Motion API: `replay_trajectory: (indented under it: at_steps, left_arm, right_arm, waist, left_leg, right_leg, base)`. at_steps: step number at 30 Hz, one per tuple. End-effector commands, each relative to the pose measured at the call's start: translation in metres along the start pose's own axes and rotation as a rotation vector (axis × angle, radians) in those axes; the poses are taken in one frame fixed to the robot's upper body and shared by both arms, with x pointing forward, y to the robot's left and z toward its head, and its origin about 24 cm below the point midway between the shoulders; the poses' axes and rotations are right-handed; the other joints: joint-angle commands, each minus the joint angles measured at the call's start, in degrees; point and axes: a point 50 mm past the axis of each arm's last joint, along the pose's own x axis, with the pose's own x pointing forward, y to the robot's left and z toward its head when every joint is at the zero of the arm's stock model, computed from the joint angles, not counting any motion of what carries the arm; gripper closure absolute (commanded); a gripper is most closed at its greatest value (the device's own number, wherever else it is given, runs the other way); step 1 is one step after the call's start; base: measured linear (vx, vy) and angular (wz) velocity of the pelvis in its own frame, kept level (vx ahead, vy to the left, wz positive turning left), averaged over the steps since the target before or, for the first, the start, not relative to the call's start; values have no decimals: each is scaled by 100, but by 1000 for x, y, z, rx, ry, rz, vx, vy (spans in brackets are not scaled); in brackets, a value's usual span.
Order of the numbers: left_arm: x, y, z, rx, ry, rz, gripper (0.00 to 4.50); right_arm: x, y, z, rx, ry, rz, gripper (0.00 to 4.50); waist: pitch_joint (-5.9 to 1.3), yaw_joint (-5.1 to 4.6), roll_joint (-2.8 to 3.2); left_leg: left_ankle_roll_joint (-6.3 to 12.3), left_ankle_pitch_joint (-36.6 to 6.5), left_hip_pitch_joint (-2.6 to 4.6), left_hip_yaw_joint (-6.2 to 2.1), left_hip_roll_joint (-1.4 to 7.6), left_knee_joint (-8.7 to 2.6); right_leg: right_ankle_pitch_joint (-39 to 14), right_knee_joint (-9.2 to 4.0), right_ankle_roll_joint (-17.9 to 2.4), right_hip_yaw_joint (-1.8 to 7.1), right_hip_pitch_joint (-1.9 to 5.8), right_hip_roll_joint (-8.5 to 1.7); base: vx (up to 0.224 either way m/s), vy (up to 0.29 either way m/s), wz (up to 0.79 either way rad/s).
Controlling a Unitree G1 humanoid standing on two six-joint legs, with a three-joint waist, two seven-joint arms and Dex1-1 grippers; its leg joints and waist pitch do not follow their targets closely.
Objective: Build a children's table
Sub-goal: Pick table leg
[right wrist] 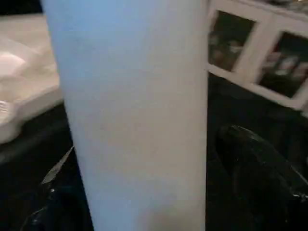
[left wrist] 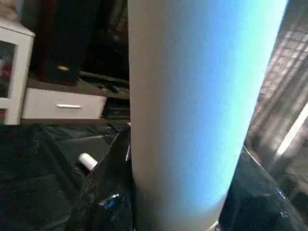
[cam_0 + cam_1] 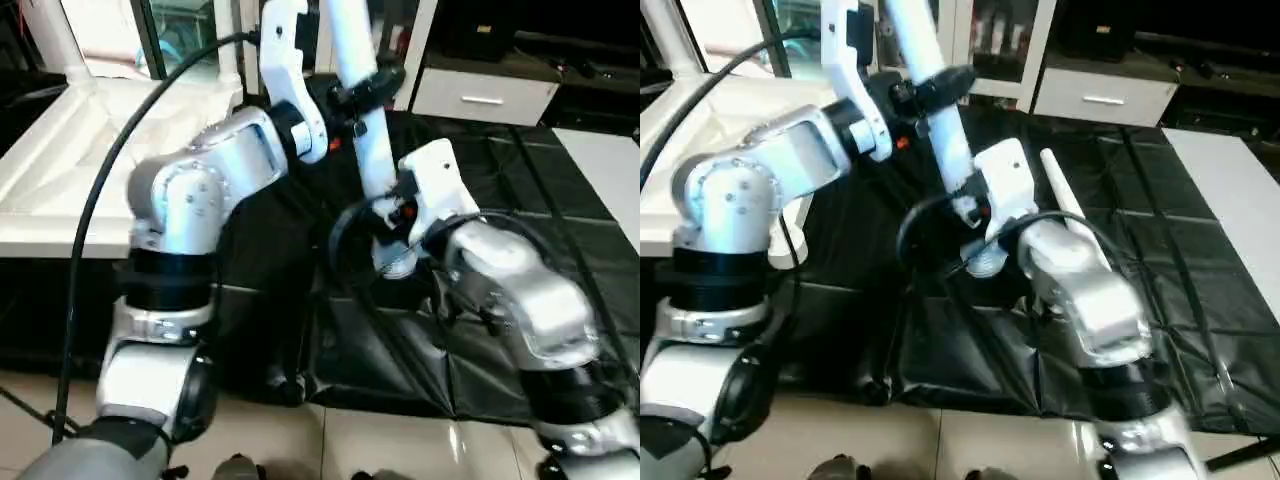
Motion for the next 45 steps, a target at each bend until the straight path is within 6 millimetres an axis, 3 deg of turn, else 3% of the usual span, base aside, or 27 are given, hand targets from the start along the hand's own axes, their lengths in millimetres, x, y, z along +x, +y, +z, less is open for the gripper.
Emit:
replay_trajectory:
  at_steps: [1,7,8,13,18,26,28,29,38,45]
  left_arm:
    - [5,-6,13,75,-40,31,276]
    - [4,-5,12,105,-46,55,277]
    - [4,-5,12,105,-47,55,277]
    - [4,-4,11,126,-48,70,277]
    - [5,-1,13,118,-55,85,277]
    - [5,2,13,147,-54,94,277]
    - [4,1,12,132,-45,49,221]
    - [3,0,12,126,-41,33,221]
    - [-11,-9,11,16,49,-195,137]
    - [-20,-13,20,-117,22,-361,93]
  right_arm:
    - [1,-7,-5,-96,50,-94,91]
    - [4,-2,-7,-82,41,-110,91]
    - [5,-2,-7,-82,40,-111,119]
    - [5,-1,-3,-65,7,-76,157]
    - [5,-1,-1,-43,-19,-54,179]
    - [5,1,2,-35,-45,-9,256]
    - [4,4,5,-11,-66,48,259]
    - [4,6,7,20,-77,75,259]
    - [-21,-1,22,201,-136,426,267]
    - [-47,-7,19,223,-80,679,267]
  waist:
    - [-541,-25,5]
    - [-543,-68,-5]
    - [-540,-73,-1]
    - [-559,-65,20]
    - [-554,-69,25]
    - [-557,-66,30]
    - [-557,-64,27]
    - [-555,-60,49]
    - [-557,-28,52]
    - [-545,27,15]
  left_leg:
    - [-303,-982,47,-9,146,-413]
    - [-238,-1027,34,-5,134,-406]
    - [-233,-1027,32,-7,135,-410]
    - [-180,-857,24,-1,144,-392]
    - [-150,-948,37,3,146,-393]
    - [-154,-985,39,-2,149,-396]
    - [-141,-980,35,1,144,-394]
    - [-139,-984,36,-5,151,-398]
    - [17,-979,54,3,166,-383]
    - [73,-1027,33,9,159,-365]
  right_leg:
    - [-1743,-411,-515,260,347,-388]
    - [-1753,-415,-476,260,344,-386]
    - [-1751,-413,-483,259,344,-385]
    - [-1236,-358,-686,272,354,-377]
    - [-1323,-370,-751,270,357,-382]
    - [-1385,-376,-753,268,353,-384]
    - [-1405,-382,-756,269,356,-387]
    - [-1393,-374,-772,270,352,-391]
    - [-1247,-354,-987,258,366,-381]
    - [-1800,-431,-934,238,362,-408]
  base:
    - [0,0,0]
    - [0,0,0]
    - [0,0,0]
    - [0,0,0]
    - [0,0,0]
    - [0,0,0]
    - [0,0,0]
    - [0,0,0]
    - [0,0,0]
    - [0,0,0]
